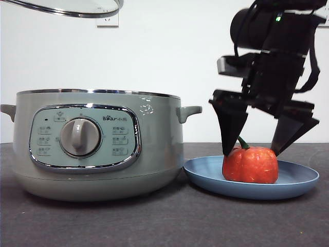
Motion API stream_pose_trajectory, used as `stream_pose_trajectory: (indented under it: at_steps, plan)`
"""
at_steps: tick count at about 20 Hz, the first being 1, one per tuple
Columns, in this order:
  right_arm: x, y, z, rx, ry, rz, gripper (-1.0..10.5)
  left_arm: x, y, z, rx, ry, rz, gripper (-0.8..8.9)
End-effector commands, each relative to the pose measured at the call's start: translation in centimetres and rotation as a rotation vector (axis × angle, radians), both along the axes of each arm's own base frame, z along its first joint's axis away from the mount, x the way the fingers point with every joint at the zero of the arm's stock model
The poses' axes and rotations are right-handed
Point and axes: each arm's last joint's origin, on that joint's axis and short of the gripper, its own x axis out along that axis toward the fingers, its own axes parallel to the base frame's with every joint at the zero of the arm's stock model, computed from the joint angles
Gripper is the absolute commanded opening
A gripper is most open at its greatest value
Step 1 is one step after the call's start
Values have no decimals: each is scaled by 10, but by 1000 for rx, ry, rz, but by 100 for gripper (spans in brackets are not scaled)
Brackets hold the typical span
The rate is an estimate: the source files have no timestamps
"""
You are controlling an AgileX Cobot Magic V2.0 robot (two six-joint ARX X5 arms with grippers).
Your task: Take the pumpkin out from the steamer,put the pumpkin in the blue plate,close the lid
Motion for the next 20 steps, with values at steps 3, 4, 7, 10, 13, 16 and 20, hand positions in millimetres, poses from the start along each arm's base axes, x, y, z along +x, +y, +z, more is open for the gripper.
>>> stream_pose_trajectory:
  at_steps: [3,4,7,10,13,16,20]
  plan:
    - [-8,-4,12,10,-18,-8,504,7,-5,3,-45,-27,-33,-9]
    - [-10,-5,18,21,-34,-8,504,10,-7,2,-45,-19,-35,-9]
    - [-20,-9,40,54,-100,-8,501,21,-13,-3,-41,0,-36,-9]
    - [-34,-17,66,96,-184,-8,501,33,-20,-14,-45,14,-41,-9]
    - [-51,-25,91,141,-271,-9,501,43,-26,-34,-76,13,-44,-9]
    - [-69,-34,111,188,-333,-29,501,50,-30,-57,-99,17,-39,-9]
    - [-89,-44,131,247,-405,-54,501,56,-34,-79,-134,17,-53,-9]
